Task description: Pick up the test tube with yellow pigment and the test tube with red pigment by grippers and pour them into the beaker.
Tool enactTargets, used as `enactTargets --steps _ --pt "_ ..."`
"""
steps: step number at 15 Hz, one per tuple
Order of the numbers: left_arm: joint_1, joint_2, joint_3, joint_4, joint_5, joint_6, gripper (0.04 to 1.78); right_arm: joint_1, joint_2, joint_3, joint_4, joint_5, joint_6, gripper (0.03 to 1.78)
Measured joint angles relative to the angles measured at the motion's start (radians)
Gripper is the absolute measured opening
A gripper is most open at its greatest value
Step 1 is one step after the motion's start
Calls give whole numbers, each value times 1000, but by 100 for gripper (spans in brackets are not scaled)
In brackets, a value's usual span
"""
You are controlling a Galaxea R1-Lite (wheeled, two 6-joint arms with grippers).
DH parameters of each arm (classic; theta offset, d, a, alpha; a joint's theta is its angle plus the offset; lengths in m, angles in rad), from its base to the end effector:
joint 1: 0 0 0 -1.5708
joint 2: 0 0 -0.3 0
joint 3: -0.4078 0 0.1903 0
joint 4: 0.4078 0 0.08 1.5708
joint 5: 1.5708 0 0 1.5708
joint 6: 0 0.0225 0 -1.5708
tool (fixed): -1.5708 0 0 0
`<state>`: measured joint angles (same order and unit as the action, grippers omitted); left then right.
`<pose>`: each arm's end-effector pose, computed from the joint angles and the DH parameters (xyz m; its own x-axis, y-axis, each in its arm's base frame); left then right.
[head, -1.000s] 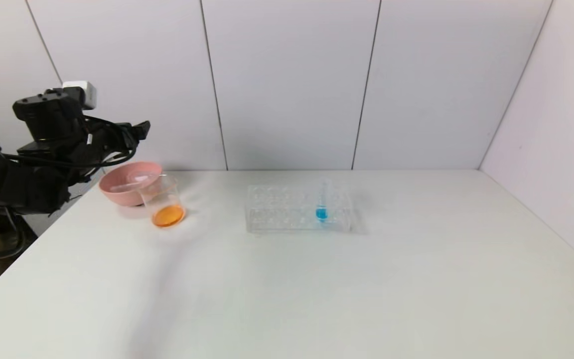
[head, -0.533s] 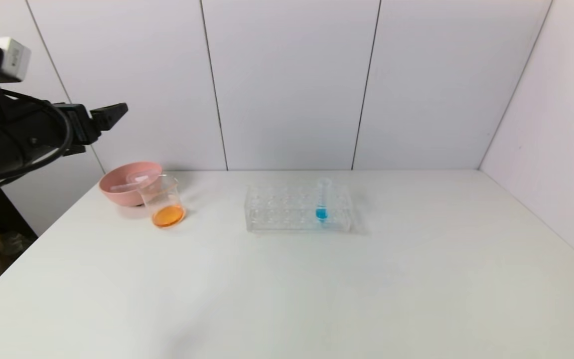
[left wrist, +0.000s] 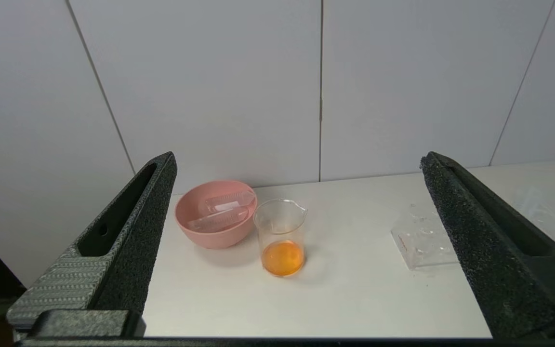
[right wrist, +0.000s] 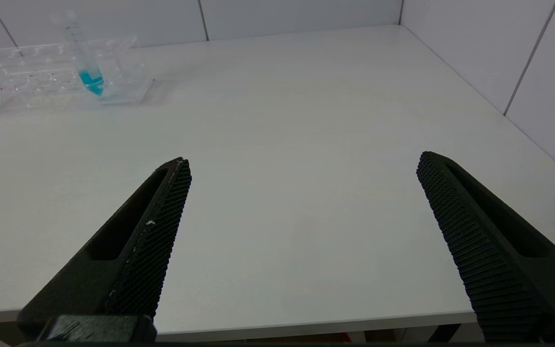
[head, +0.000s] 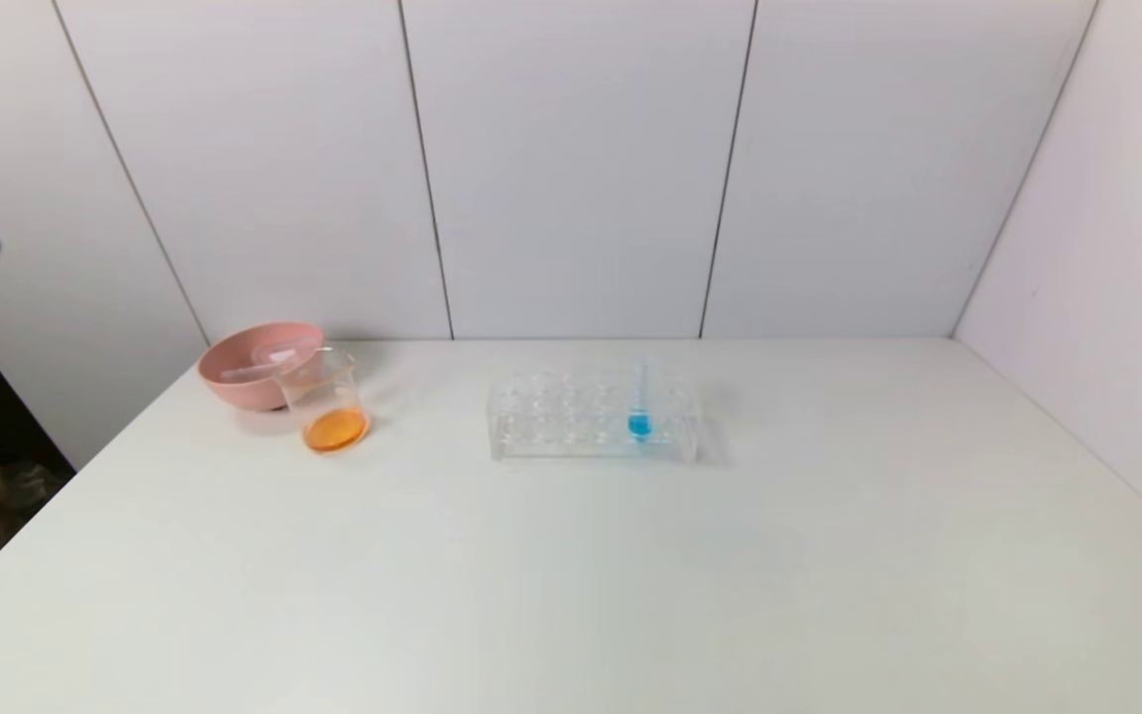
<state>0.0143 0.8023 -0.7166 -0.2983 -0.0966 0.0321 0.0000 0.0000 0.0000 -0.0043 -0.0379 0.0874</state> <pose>0.0721 -0.0011 0.2975 0.9742 -0.0825 0.2100 0.0732 0.9960 0.0517 -0.0228 -0.0009 0.0759 0.9993 -0.0379 0.0043 0.0374 0.9955 0.0875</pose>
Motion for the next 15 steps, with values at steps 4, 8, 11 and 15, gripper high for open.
enactTargets --steps 4,8,11,15 --pt "-3 -316 51 207 0 27 177 0 0 0 0 0 0 171" --pt "-10 -588 110 367 -1 65 177 0 0 0 0 0 0 171" --pt "-16 -732 219 370 17 121 177 0 0 0 0 0 0 171" --pt "-17 -792 463 250 93 96 177 0 0 0 0 0 0 171"
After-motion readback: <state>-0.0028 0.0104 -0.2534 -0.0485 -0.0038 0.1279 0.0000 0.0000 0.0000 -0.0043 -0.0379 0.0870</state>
